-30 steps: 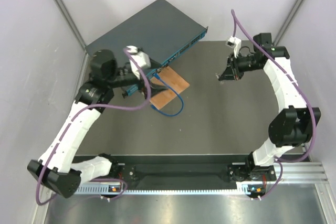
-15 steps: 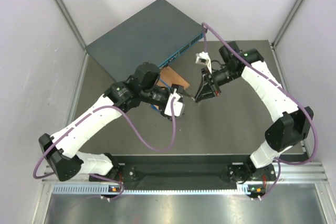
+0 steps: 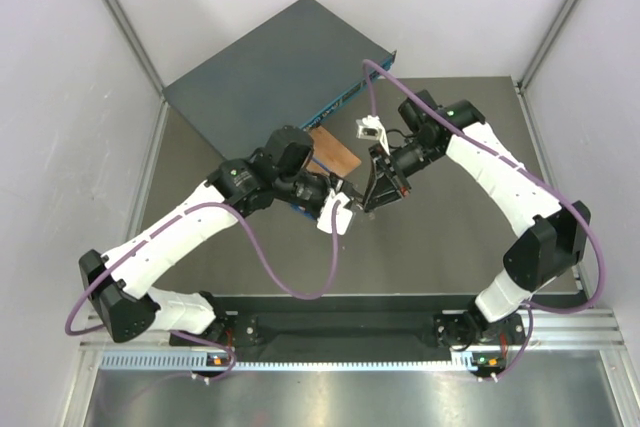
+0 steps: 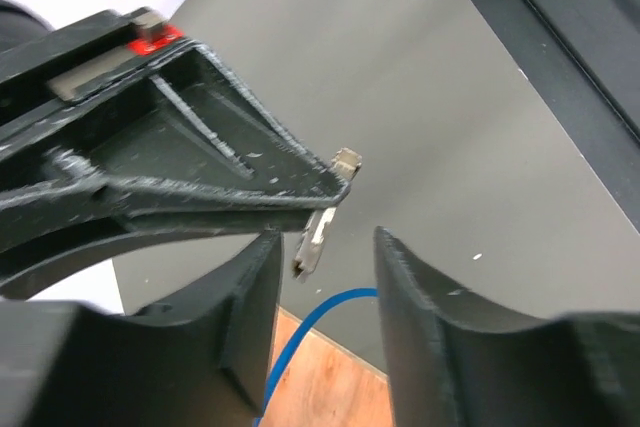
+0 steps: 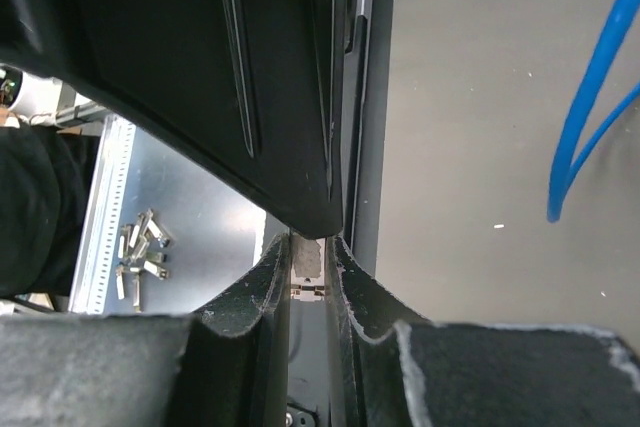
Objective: Insert the plug into the switch port
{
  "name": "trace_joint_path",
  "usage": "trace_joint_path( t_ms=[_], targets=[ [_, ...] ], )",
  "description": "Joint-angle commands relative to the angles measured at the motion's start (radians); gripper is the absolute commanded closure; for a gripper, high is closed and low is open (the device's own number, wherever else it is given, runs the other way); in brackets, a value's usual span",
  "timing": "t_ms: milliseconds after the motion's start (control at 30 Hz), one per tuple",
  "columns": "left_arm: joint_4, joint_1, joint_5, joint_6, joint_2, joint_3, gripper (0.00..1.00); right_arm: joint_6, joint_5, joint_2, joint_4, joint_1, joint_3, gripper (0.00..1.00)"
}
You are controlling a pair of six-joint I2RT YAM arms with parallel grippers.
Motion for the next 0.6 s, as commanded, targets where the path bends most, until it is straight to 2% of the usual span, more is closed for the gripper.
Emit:
trace_joint_path(
  t_ms=[0,33,200,233,300,367,433,467,500,533,567],
  targets=[
    [0.011,-0.021,0.017,0.026,-0.005,-0.024,0.55,-0.013,-0.047,-0.021,-0.005,0.022,0.048,1.0],
    [0.014,-0.024,0.017,0.025,-0.005,-0.032,0.61,-0.01,-0.048,-0.021,-0.005,0.027,0.048,1.0],
    [0.039,-0.036,0.016,0.002,-0.02,-0.061,0.79,0.007,-0.045,-0.013,0.0,0.038,0.049,1.0],
    [0.045,-0.039,0.011,-0.006,-0.022,-0.061,0.88,0.013,-0.047,-0.007,0.003,0.039,0.052,1.0],
    [0.057,-0.044,0.011,-0.052,-0.025,-0.069,0.94,0.024,-0.044,-0.002,0.003,0.039,0.071,1.0],
    [0.097,-0.044,0.007,-0.117,-0.033,-0.075,1.0,0.032,-0.007,0.005,0.003,0.038,0.107,0.8],
    [0.122,-0.044,-0.001,-0.233,-0.04,-0.085,1.0,0.049,0.04,-0.005,0.02,0.029,0.129,0.63],
    [0.132,-0.044,-0.006,-0.263,-0.05,-0.09,1.0,0.065,0.095,-0.016,0.066,0.021,0.135,0.49],
    [0.134,-0.044,-0.007,-0.318,-0.054,-0.101,1.0,0.105,0.12,-0.045,0.099,0.01,0.129,0.45],
    [0.143,-0.044,-0.003,-0.352,-0.059,-0.107,1.0,0.119,0.143,-0.062,0.124,-0.011,0.125,0.35],
    [0.178,-0.044,-0.006,-0.395,-0.074,-0.115,1.0,0.13,0.193,-0.08,0.174,-0.019,0.118,0.31]
  ],
)
